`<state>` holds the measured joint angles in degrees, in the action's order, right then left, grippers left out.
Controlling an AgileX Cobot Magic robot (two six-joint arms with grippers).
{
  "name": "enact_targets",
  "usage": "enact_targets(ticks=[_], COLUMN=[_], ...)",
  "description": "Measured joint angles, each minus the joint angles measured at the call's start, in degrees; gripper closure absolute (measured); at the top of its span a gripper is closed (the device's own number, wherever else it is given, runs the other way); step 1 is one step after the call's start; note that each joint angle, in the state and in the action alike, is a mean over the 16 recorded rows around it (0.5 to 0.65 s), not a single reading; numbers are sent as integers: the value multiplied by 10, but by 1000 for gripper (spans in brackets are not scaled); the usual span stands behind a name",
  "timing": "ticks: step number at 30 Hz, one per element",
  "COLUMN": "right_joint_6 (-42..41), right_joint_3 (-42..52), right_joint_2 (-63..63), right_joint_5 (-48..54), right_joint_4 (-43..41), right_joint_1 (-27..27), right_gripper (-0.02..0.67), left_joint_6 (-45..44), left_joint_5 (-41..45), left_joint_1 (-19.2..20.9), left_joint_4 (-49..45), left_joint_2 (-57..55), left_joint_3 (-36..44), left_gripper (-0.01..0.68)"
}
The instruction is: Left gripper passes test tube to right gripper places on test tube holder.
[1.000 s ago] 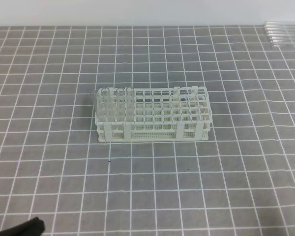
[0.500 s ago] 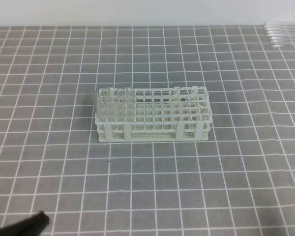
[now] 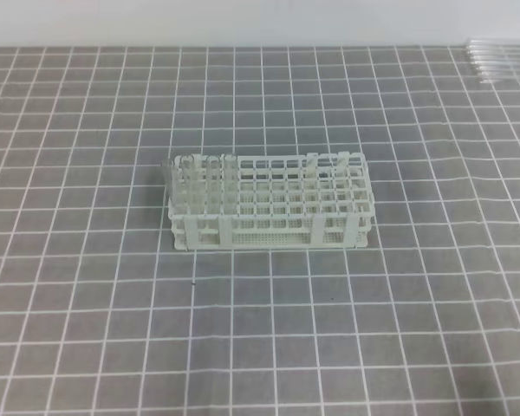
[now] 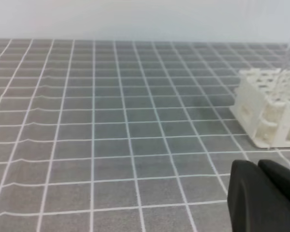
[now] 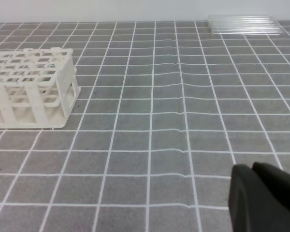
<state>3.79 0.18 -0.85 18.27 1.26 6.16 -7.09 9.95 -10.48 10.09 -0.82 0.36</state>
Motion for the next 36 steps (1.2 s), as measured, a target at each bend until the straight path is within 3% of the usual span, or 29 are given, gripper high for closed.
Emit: enact_targets(ticks=[9,36], right_joint_6=[0,0], right_joint_3=[0,0], right_joint_2=[1,2], right_joint_5=[0,0], right_joint_4=[0,0], right_joint_1=[0,0], right_gripper=[662,662], left_joint_6=[2,5], left_joint_5=[41,86], left_joint_1=[39,40], left_joint_4=[-19,-34], left_joint_2=[20,21], left_joint_3=[0,1], left_gripper=[674,675])
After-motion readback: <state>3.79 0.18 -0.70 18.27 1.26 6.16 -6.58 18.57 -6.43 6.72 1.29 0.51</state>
